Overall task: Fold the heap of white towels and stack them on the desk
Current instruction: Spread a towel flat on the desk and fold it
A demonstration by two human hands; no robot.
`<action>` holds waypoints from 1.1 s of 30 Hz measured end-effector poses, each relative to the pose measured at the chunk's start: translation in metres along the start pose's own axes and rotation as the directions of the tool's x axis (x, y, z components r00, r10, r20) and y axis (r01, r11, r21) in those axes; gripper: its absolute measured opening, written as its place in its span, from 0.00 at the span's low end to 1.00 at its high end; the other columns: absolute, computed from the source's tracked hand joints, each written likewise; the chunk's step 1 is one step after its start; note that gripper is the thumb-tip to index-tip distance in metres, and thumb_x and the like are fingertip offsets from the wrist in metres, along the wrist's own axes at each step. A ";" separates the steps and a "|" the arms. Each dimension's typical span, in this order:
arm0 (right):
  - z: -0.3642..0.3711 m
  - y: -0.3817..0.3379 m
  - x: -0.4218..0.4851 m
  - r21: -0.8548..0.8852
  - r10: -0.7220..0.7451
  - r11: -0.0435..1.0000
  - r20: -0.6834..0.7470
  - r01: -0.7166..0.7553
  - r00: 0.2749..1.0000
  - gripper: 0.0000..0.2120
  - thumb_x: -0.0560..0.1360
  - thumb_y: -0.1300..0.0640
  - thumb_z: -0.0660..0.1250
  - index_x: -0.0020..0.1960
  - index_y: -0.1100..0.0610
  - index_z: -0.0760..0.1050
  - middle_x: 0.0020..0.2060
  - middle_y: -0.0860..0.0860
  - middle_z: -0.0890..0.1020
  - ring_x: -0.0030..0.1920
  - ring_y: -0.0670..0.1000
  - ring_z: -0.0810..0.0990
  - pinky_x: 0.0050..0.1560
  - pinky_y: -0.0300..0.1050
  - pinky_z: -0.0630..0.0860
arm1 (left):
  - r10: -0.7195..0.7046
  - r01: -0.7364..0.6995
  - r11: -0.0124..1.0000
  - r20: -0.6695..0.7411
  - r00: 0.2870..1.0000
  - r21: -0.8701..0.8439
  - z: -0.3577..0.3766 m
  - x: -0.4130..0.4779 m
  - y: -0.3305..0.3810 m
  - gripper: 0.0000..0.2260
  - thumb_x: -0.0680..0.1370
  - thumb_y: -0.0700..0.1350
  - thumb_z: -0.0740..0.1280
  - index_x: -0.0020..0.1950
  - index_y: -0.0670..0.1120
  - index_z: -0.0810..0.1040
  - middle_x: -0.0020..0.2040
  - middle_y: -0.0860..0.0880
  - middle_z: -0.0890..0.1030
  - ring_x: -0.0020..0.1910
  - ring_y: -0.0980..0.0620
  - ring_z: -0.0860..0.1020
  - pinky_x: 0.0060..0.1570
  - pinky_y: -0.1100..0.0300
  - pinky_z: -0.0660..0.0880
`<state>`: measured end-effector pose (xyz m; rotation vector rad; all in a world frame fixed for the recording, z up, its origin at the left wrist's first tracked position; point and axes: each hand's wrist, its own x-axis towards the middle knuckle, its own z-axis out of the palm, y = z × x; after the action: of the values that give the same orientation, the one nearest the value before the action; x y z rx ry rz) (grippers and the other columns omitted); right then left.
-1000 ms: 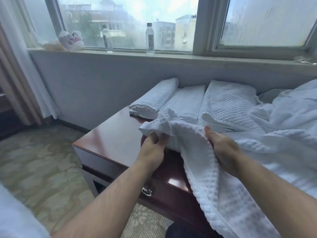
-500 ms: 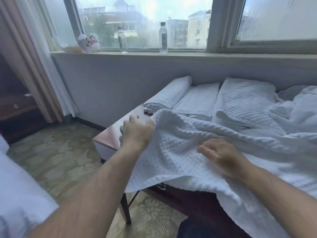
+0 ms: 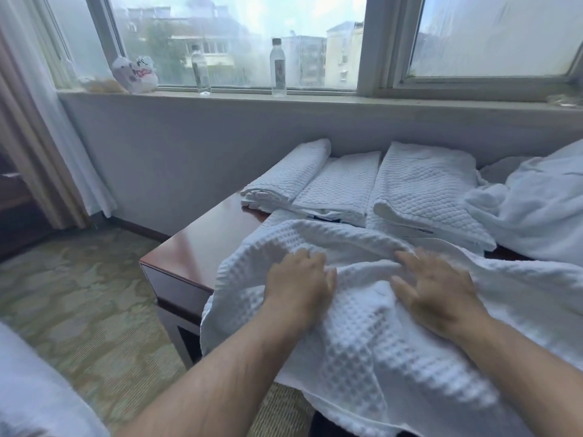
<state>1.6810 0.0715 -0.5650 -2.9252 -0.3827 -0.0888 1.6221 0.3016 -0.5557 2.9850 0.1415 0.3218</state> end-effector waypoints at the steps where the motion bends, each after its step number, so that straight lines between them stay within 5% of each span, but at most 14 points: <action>1: -0.001 0.004 0.003 0.044 -0.031 0.999 0.038 0.030 0.999 0.27 0.81 0.38 0.52 0.79 0.38 0.56 0.81 0.49 0.56 0.80 0.51 0.52 0.75 0.54 0.50 | -0.001 0.001 1.000 -0.013 1.000 0.018 0.000 0.001 0.000 0.20 0.81 0.61 0.55 0.66 0.53 0.73 0.66 0.46 0.72 0.68 0.42 0.67 0.64 0.46 0.65; 3: -0.004 0.010 0.007 0.114 -0.073 0.991 0.036 0.068 0.997 0.25 0.81 0.42 0.56 0.78 0.36 0.59 0.81 0.47 0.56 0.81 0.51 0.50 0.76 0.55 0.48 | -0.014 0.014 1.000 0.042 0.999 0.002 0.001 -0.001 0.000 0.23 0.78 0.65 0.57 0.67 0.54 0.71 0.73 0.45 0.65 0.73 0.43 0.59 0.70 0.43 0.57; 5: -0.004 0.012 0.007 0.133 -0.068 0.988 -0.095 0.080 0.993 0.22 0.79 0.48 0.62 0.73 0.40 0.70 0.77 0.52 0.67 0.77 0.56 0.61 0.75 0.59 0.56 | -0.076 0.087 0.995 0.171 0.982 -0.056 -0.001 -0.003 -0.003 0.33 0.74 0.70 0.60 0.74 0.54 0.62 0.78 0.45 0.57 0.76 0.42 0.54 0.72 0.39 0.55; 8: 0.004 0.008 0.001 0.079 -0.137 0.978 -0.445 0.191 0.885 0.12 0.72 0.55 0.64 0.51 0.54 0.83 0.49 0.56 0.81 0.53 0.62 0.77 0.54 0.57 0.75 | -0.138 0.158 0.987 0.323 0.936 -0.035 -0.009 0.001 -0.009 0.49 0.66 0.79 0.59 0.80 0.56 0.49 0.79 0.45 0.59 0.76 0.38 0.56 0.69 0.34 0.60; 10: 0.003 0.006 -0.003 0.096 -0.095 0.982 -0.478 0.159 0.873 0.04 0.72 0.58 0.66 0.40 0.51 0.77 0.38 0.49 0.76 0.41 0.57 0.75 0.40 0.50 0.73 | -0.149 0.165 0.986 0.317 0.936 -0.024 -0.014 0.008 -0.007 0.47 0.68 0.81 0.52 0.79 0.55 0.55 0.78 0.45 0.61 0.77 0.39 0.56 0.69 0.33 0.59; 12: 0.002 0.004 -0.004 0.141 -0.036 0.986 -0.347 0.090 0.937 0.08 0.73 0.56 0.66 0.36 0.49 0.71 0.35 0.44 0.72 0.39 0.53 0.72 0.37 0.46 0.66 | -0.091 0.106 0.991 0.181 0.979 -0.078 -0.008 0.012 -0.001 0.35 0.76 0.73 0.51 0.78 0.55 0.59 0.78 0.45 0.60 0.77 0.42 0.55 0.72 0.35 0.55; 14: 0.002 0.007 -0.002 0.141 -0.040 0.987 -0.281 0.082 0.959 0.08 0.74 0.53 0.65 0.37 0.48 0.70 0.36 0.44 0.72 0.41 0.52 0.72 0.39 0.46 0.66 | 0.028 -0.017 0.993 0.097 0.995 -0.113 0.006 0.012 0.005 0.30 0.79 0.68 0.53 0.79 0.59 0.54 0.81 0.48 0.55 0.80 0.46 0.49 0.75 0.36 0.46; 17: 0.001 0.009 -0.005 0.142 -0.027 0.988 -0.264 0.066 0.964 0.04 0.74 0.53 0.64 0.40 0.49 0.72 0.39 0.46 0.72 0.45 0.55 0.73 0.43 0.48 0.69 | 0.073 -0.053 0.994 0.232 0.970 -0.091 0.019 0.015 -0.003 0.36 0.76 0.73 0.52 0.80 0.61 0.50 0.83 0.51 0.50 0.81 0.45 0.45 0.74 0.33 0.39; 21: 0.005 0.015 -0.003 -0.034 0.116 0.991 -0.226 -0.127 0.967 0.13 0.74 0.46 0.62 0.54 0.52 0.75 0.52 0.56 0.76 0.57 0.60 0.72 0.57 0.55 0.70 | 0.238 -0.205 0.954 0.143 0.961 -0.217 0.014 0.024 -0.039 0.23 0.84 0.63 0.49 0.78 0.61 0.62 0.80 0.55 0.61 0.79 0.50 0.57 0.76 0.49 0.50; 24: 0.005 0.018 0.001 -0.082 0.157 0.983 -0.068 -0.162 0.985 0.23 0.76 0.41 0.54 0.67 0.49 0.69 0.62 0.56 0.73 0.64 0.59 0.69 0.65 0.56 0.64 | 0.278 -0.258 0.929 0.039 0.960 -0.265 0.011 0.021 -0.066 0.22 0.83 0.57 0.58 0.78 0.61 0.64 0.76 0.58 0.69 0.72 0.52 0.63 0.75 0.51 0.57; 27: 0.006 0.020 0.004 -0.076 0.133 0.988 -0.001 -0.133 0.991 0.26 0.77 0.40 0.49 0.72 0.45 0.64 0.65 0.54 0.72 0.67 0.58 0.68 0.66 0.56 0.61 | 0.181 -0.169 0.939 0.015 0.983 -0.298 0.010 0.022 -0.080 0.27 0.79 0.58 0.66 0.78 0.62 0.64 0.76 0.58 0.66 0.74 0.50 0.60 0.76 0.52 0.56; 33: 0.004 0.027 0.000 -0.064 0.035 0.997 0.057 -0.032 0.998 0.37 0.69 0.31 0.40 0.76 0.38 0.57 0.75 0.43 0.66 0.72 0.57 0.62 0.69 0.56 0.53 | -0.130 0.118 0.982 -0.076 0.989 -0.148 0.014 0.028 -0.083 0.22 0.81 0.55 0.59 0.75 0.56 0.69 0.74 0.50 0.70 0.73 0.44 0.64 0.73 0.50 0.58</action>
<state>1.6888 0.0465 -0.5742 -3.0008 -0.3455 -0.0107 1.6464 0.3846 -0.5759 2.8065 0.2992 0.4260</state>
